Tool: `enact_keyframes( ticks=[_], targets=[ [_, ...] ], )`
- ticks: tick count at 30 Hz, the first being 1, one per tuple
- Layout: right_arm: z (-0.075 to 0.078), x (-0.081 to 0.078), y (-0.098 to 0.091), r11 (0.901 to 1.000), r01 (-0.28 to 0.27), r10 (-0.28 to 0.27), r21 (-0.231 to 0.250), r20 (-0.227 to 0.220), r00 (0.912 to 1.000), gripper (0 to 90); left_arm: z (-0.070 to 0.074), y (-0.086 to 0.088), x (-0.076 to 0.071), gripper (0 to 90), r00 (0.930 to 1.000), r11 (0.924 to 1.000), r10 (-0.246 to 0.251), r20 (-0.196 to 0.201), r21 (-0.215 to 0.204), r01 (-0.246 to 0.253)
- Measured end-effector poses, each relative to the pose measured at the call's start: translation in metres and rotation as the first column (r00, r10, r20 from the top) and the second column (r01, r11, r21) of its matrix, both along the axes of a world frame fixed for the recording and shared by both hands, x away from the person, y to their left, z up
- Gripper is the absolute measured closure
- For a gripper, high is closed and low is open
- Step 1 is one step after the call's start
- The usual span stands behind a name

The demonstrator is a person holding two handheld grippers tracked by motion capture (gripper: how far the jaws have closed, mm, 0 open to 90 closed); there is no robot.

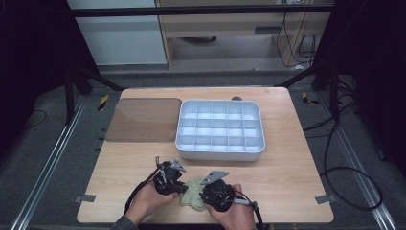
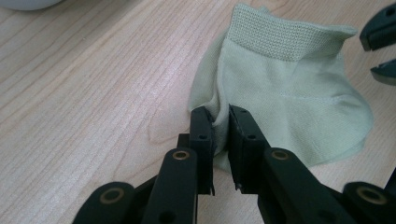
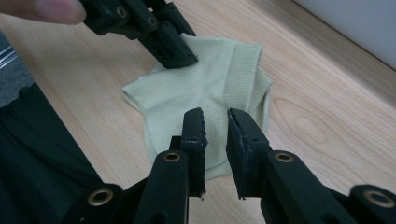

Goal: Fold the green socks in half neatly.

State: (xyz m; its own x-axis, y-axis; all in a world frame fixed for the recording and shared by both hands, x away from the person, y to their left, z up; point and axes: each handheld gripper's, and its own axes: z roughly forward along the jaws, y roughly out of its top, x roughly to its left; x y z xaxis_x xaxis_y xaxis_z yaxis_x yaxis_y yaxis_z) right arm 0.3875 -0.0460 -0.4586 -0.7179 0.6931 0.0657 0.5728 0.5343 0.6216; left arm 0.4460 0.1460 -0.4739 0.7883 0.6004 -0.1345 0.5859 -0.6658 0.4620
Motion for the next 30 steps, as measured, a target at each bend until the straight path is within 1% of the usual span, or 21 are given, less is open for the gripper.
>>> enact_keyframes(
  ticks=[2, 3, 4, 7, 9, 10, 14, 17, 20, 21, 22, 23, 24, 26, 27, 28, 29, 30],
  targets=[
    [-0.002, 0.0, 0.002, 0.9999, -0.01, 0.01, -0.005, -0.003, 0.9999, 78.1, 0.0, 0.0, 0.0, 80.4, 1.0, 1.0, 0.001, 0.0, 0.0, -0.001],
    [-0.003, 0.0, 0.003, 0.9999, -0.009, 0.008, -0.013, -0.011, 0.9999, 76.8, 0.0, 0.0, 0.0, 80.5, 1.0, 1.0, 0.001, 0.0, 0.0, -0.001],
    [-0.007, 0.003, 0.006, 0.9993, -0.017, 0.017, -0.034, -0.01, 0.9998, 73.6, 0.0, 0.0, 0.0, 80.4, 1.0, 1.0, 0.0, 0.0, 0.0, 0.0],
    [-0.013, 0.007, 0.008, 0.9984, -0.009, 0.008, -0.056, -0.015, 0.9999, 69.3, 0.0, 0.0, 0.0, 80.4, 1.0, 1.0, -0.001, 0.0, 0.001, 0.001],
    [-0.014, 0.008, 0.008, 0.9983, -0.014, 0.013, -0.057, -0.014, 0.9998, 68.5, 0.0, 0.0, 0.0, 80.5, 1.0, 1.0, -0.001, -0.001, 0.001, 0.001],
    [-0.018, 0.009, 0.01, 0.9978, -0.014, 0.012, -0.064, -0.028, 0.9995, 67.7, 0.0, 0.001, 0.001, 80.7, 1.0, 1.0, -0.003, -0.002, -0.003, 0.003],
    [-0.02, 0.009, 0.011, 0.9973, -0.019, 0.017, -0.07, -0.026, 0.9995, 66.5, 0.001, 0.002, 0.002, 81.0, 1.0, 1.0, -0.003, -0.005, -0.004, 0.003],
    [-0.021, 0.009, 0.012, 0.9968, -0.025, 0.023, -0.076, -0.028, 0.9993, 66.7, 0.001, 0.003, 0.002, 80.5, 1.0, 1.0, 0.003, 0.001, -0.005, -0.003],
    [-0.021, 0.009, 0.012, 0.997, -0.025, 0.023, -0.074, -0.03, 0.9993, 67.4, 0.003, 0.005, 0.001, 78.2, 0.9997, 0.9999, 0.009, 0.022, -0.007, -0.009],
    [-0.021, 0.009, 0.012, 0.997, -0.026, 0.024, -0.072, -0.033, 0.9992, 67.4, 0.003, 0.005, 0.001, 76.7, 0.9997, 0.9999, 0.009, 0.022, -0.007, -0.009],
    [-0.021, 0.009, 0.012, 0.997, -0.026, 0.024, -0.072, -0.033, 0.9992, 67.7, 0.004, 0.006, 0.001, 76.7, 0.9993, 0.9998, 0.019, 0.032, -0.008, -0.019],
    [-0.022, 0.009, 0.011, 0.9975, -0.026, 0.023, -0.066, -0.037, 0.999, 68.4, 0.005, 0.008, 0.002, 71.4, 0.9987, 0.9996, 0.027, 0.043, -0.01, -0.026],
    [-0.022, 0.01, 0.011, 0.9974, -0.028, 0.026, -0.066, -0.037, 0.999, 68.6, 0.006, 0.011, 0.003, 71.0, 0.9982, 0.9994, 0.034, 0.05, -0.011, -0.034],
    [-0.022, 0.01, 0.01, 0.9974, -0.031, 0.029, -0.065, -0.039, 0.9988, 68.8, 0.006, 0.012, 0.003, 69.6, 0.9981, 0.9993, 0.036, 0.05, -0.012, -0.035],
    [-0.022, 0.01, 0.01, 0.9974, -0.031, 0.029, -0.065, -0.039, 0.9988, 68.8, 0.006, 0.013, 0.004, 69.6, 0.9977, 0.999, 0.044, 0.051, -0.01, -0.043],
    [-0.022, 0.01, 0.01, 0.9974, -0.032, 0.029, -0.064, -0.043, 0.9986, 68.9, 0.006, 0.015, 0.005, 66.4, 0.9978, 0.9988, 0.047, 0.048, -0.012, -0.047],
    [-0.022, 0.01, 0.01, 0.9974, -0.032, 0.03, -0.064, -0.044, 0.9986, 68.9, 0.005, 0.015, 0.005, 65.7, 0.9979, 0.9988, 0.047, 0.045, -0.012, -0.046],
    [-0.022, 0.01, 0.01, 0.9974, -0.032, 0.029, -0.064, -0.045, 0.9986, 68.9, 0.004, 0.015, 0.006, 65.0, 0.9986, 0.9989, 0.042, 0.031, -0.024, -0.041]
  ],
)
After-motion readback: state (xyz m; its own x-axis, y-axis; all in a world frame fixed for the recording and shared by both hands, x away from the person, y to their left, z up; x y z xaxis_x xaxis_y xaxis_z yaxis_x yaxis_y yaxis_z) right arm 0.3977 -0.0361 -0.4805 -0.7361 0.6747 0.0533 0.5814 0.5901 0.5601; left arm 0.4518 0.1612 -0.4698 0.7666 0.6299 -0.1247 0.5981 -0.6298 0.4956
